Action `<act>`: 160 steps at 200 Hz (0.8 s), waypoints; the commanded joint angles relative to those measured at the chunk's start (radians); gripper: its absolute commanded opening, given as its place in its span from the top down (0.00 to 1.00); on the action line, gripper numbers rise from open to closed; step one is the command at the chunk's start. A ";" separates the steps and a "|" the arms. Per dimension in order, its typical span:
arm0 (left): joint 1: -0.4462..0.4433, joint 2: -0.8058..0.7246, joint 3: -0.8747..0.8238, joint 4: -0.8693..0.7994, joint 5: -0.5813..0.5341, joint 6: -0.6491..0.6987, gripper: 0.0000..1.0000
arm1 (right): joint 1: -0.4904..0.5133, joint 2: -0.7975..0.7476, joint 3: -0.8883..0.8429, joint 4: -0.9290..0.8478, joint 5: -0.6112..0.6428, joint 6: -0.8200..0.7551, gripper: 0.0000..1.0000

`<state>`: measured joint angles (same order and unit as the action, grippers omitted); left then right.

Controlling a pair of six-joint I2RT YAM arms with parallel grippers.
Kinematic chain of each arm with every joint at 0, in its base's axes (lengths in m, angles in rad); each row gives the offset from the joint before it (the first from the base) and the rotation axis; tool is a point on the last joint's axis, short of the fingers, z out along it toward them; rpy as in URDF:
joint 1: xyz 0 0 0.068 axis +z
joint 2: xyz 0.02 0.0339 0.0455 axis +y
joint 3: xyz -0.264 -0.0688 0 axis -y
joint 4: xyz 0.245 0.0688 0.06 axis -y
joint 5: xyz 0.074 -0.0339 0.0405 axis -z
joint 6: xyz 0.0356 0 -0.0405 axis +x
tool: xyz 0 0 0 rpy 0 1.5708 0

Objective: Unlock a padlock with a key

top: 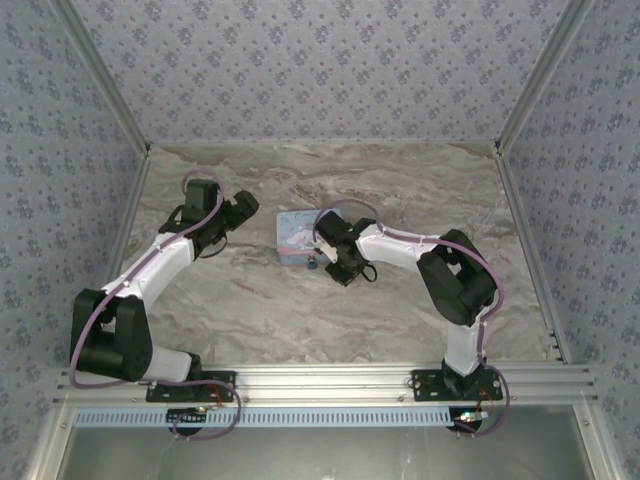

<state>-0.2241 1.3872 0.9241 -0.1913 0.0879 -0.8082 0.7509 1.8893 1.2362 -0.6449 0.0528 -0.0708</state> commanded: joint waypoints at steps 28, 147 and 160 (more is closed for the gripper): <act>0.005 -0.037 0.014 -0.027 -0.017 0.017 0.01 | 0.001 0.013 -0.020 -0.087 0.034 -0.006 0.96; 0.005 -0.048 0.022 -0.031 -0.025 0.030 0.01 | -0.012 -0.138 -0.128 -0.037 -0.010 0.020 0.67; 0.005 -0.048 0.021 -0.031 -0.025 0.029 0.01 | -0.010 -0.120 -0.116 -0.035 -0.003 0.010 0.65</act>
<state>-0.2241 1.3682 0.9245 -0.2104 0.0795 -0.7952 0.7338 1.7485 1.1179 -0.6666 0.0509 -0.0456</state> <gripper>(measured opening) 0.994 0.340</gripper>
